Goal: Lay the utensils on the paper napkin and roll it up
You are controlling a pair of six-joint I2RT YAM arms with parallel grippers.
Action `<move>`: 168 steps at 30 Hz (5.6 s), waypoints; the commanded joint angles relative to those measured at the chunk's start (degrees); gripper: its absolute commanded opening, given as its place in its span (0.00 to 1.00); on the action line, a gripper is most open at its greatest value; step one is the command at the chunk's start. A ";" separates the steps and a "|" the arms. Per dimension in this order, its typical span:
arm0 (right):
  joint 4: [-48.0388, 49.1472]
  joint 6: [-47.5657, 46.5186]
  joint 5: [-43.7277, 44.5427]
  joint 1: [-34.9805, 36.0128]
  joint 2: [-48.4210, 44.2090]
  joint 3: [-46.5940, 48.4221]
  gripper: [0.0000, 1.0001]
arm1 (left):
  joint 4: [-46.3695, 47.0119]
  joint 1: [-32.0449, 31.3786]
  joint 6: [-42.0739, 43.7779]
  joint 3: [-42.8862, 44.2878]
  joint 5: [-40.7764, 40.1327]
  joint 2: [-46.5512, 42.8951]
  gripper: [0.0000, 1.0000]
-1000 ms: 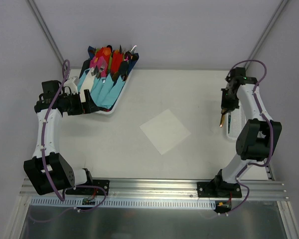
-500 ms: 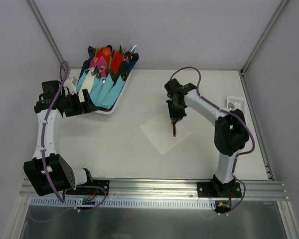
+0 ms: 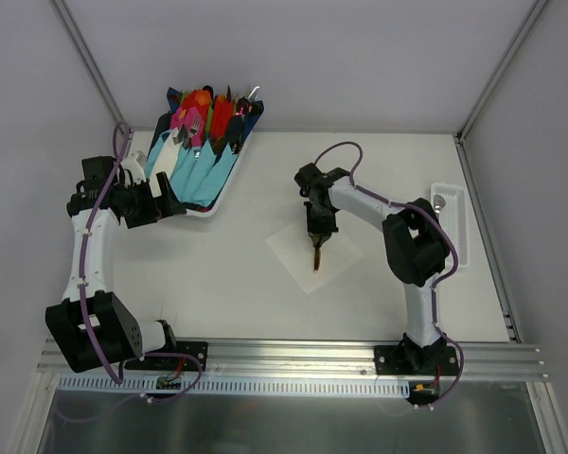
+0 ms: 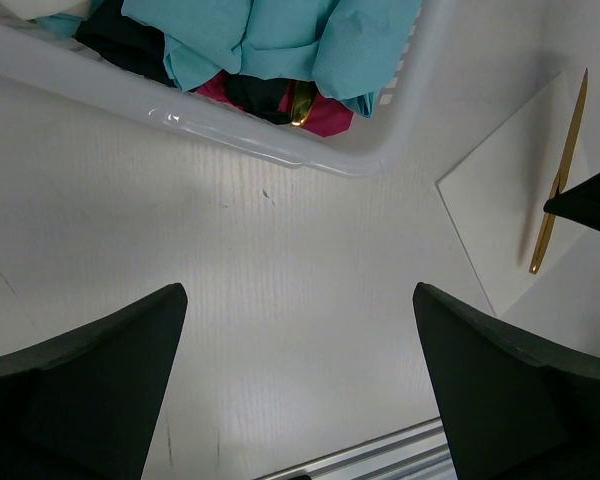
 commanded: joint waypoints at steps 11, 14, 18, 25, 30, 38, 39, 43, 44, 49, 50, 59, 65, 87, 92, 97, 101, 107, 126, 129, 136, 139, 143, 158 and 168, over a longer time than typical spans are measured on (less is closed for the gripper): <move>1.27 3.15 -2.54 -0.56 0.24 0.29 0.00 | -0.93 0.32 -0.90 -0.52 -1.24 -2.46 0.99; 1.27 2.80 -2.89 -0.91 0.76 0.64 0.00 | -1.01 0.32 -0.81 -0.44 -1.42 -2.28 0.99; 1.27 2.18 -2.89 -1.79 1.64 1.35 0.00 | -1.10 0.40 -0.46 -0.17 -1.42 -1.85 0.99; 1.27 1.22 -2.89 -2.67 2.78 1.96 0.00 | -1.10 0.32 0.15 0.00 -1.85 -1.76 0.99; 1.27 0.69 -2.81 -2.85 3.40 2.14 0.00 | -1.10 0.32 0.24 -0.08 -1.94 -1.67 0.99; 1.27 0.78 -4.91 -3.02 3.93 1.88 0.04 | -1.10 0.32 0.15 -0.26 -1.77 -1.32 0.99; 1.27 0.95 -5.00 -3.02 4.02 1.88 0.09 | -1.10 0.32 0.24 -0.09 -1.42 -1.32 0.99; 1.36 1.65 -5.18 -3.02 3.67 2.23 0.25 | -1.10 0.32 0.51 -0.17 -1.06 -1.23 0.99; 1.36 1.65 -5.09 -3.02 3.58 2.31 0.28 | -1.10 0.32 0.59 -0.09 -1.15 -1.14 0.99; 1.27 2.45 -4.83 -3.02 1.39 2.58 0.36 | -1.10 0.32 0.77 -0.35 -1.50 -1.67 0.99; 1.27 2.88 -4.91 -3.02 0.94 2.84 0.38 | -1.10 0.32 0.86 -0.35 -1.50 -1.84 0.99; -0.13 5.00 -3.86 -4.95 -10.90 6.53 0.42 | -1.19 0.32 0.68 0.18 -1.42 -3.16 0.99; -5.48 -4.29 -3.86 -16.28 -20.84 5.40 0.38 | -1.10 0.40 1.56 0.35 -0.10 -3.95 0.99; 6.79 5.86 -9.37 -11.12 -10.94 -1.20 0.24 | 6.62 -18.29 0.70 0.18 10.62 7.45 0.62; 16.62 13.16 -15.37 -9.27 -6.62 -1.55 0.15 | 13.57 -26.48 -5.73 1.76 9.94 13.70 0.21; 21.74 19.31 -16.69 -7.95 -2.41 -0.24 0.08 | 18.67 -35.44 -9.42 3.07 2.81 21.26 0.00; 22.62 20.99 -16.08 -7.24 1.28 1.96 0.04 | 21.39 -37.12 -13.89 5.01 3.67 28.55 0.00; 22.71 21.96 -14.41 -7.24 4.89 3.45 0.01 | 23.77 -39.41 -15.58 7.65 4.91 35.51 0.00; 22.71 19.32 -15.02 -12.16 3.93 0.29 0.00 | 25.97 -41.17 -17.25 8.09 3.16 42.80 0.00; 22.62 19.06 -15.11 -12.78 4.37 0.21 0.00 | 25.97 -41.26 -17.77 8.26 3.42 43.42 0.00; 22.63 18.71 -14.93 -13.75 4.02 -1.20 0.00 | 25.88 -41.17 -17.86 7.65 2.89 43.51 0.00; 22.36 18.44 -14.76 -14.27 3.75 -1.38 0.00 | 25.88 -41.08 -17.86 7.47 2.89 43.77 0.00; 21.75 17.83 -14.58 -14.71 3.67 -1.55 0.00 | 25.53 -41.08 -18.04 7.30 2.71 43.77 0.00; 21.48 15.46 -17.13 -14.89 2.09 2.05 0.07 | 25.18 -40.99 -17.78 8.00 3.06 43.16 0.00; 19.13 7.83 -19.42 -18.22 -13.37 6.80 0.27 | 25.09 -40.99 -11.89 11.07 8.24 30.51 0.05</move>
